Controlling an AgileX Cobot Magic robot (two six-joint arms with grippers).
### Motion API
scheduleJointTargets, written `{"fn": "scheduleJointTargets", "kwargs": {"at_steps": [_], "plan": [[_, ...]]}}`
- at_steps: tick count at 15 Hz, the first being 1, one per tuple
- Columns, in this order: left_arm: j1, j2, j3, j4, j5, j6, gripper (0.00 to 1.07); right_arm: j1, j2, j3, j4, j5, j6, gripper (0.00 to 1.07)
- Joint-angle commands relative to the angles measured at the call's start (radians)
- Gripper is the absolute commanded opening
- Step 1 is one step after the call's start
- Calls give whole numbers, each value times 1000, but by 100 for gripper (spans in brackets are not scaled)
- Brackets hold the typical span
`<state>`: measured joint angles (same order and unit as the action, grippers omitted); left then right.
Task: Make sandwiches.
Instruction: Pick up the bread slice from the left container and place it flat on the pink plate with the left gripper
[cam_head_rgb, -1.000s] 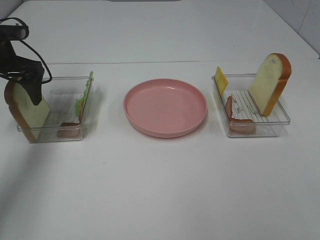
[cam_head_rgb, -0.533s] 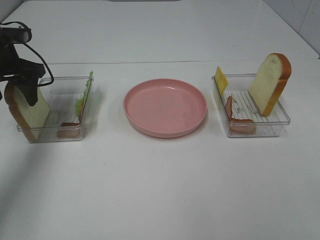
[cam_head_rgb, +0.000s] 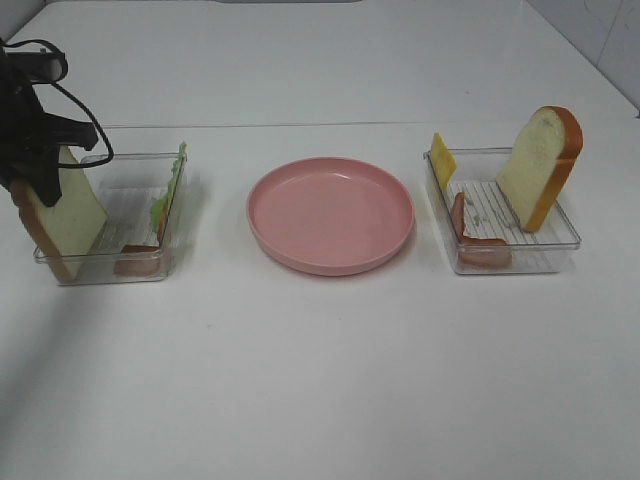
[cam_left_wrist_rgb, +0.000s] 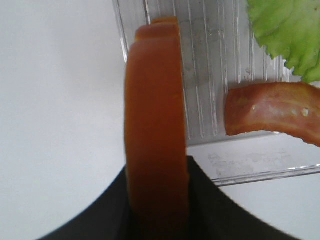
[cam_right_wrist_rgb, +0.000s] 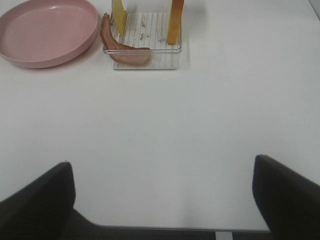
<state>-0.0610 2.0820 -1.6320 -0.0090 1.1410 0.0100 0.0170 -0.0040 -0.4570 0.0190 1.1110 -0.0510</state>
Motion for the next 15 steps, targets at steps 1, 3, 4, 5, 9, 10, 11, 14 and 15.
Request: {"fn": "scheduleJointTargets", "kwargs": {"at_steps": [1, 3, 4, 5, 9, 10, 11, 14, 15], "plan": [[-5, 1, -3, -2, 3, -37, 0, -5, -29, 3, 5, -7, -11, 94], [-5, -5, -3, 9, 38, -39, 0, -5, -29, 3, 5, -7, -11, 94], [-5, -17, -3, 9, 62, -43, 0, -5, -29, 3, 5, -7, -11, 94], [-5, -28, -3, 16, 74, -49, 0, -5, -29, 3, 5, -7, -11, 94], [-5, -182, -33, 49, 88, -110, 0, -5, -29, 3, 5, -7, -11, 94], [-5, -230, -63, 55, 111, -119, 0, -5, -29, 3, 5, -7, -11, 94], [-5, -301, -134, 30, 148, -127, 0, -5, -29, 3, 5, -7, -11, 94], [-6, -359, -321, -272, 141, -56, 0, -5, -29, 3, 5, -7, -11, 94], [-12, -348, -327, -321, 133, -36, 0, -5, -29, 3, 5, -7, -11, 94]]}}
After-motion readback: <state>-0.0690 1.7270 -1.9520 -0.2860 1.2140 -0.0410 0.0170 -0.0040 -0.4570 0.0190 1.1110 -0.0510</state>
